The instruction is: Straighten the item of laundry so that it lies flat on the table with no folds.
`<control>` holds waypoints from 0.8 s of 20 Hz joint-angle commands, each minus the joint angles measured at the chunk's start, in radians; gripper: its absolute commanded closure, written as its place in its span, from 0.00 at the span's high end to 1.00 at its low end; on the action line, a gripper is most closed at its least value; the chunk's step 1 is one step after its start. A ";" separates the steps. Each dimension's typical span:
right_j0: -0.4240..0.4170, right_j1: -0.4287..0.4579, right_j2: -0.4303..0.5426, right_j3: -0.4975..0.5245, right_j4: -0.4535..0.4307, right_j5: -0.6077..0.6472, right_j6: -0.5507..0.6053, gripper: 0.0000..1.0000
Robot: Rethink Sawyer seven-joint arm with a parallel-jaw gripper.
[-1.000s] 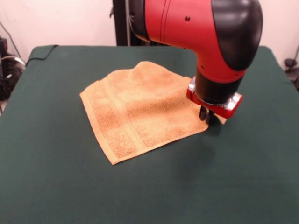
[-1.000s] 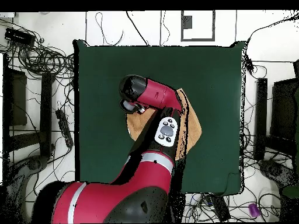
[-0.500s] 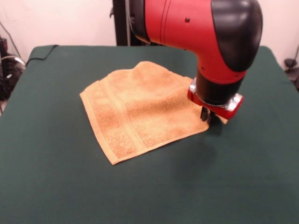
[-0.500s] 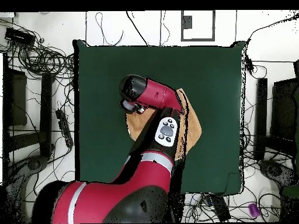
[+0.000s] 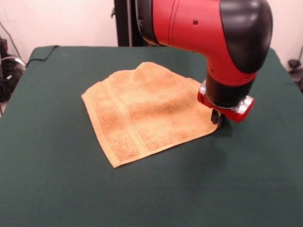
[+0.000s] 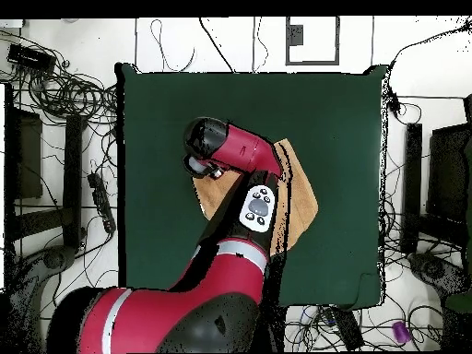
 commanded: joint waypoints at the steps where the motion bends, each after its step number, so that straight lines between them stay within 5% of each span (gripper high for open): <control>1: 0.052 0.018 0.118 -0.012 0.074 0.034 0.345 0.00; 16: 0.052 0.045 0.141 -0.053 0.092 -0.005 0.392 0.00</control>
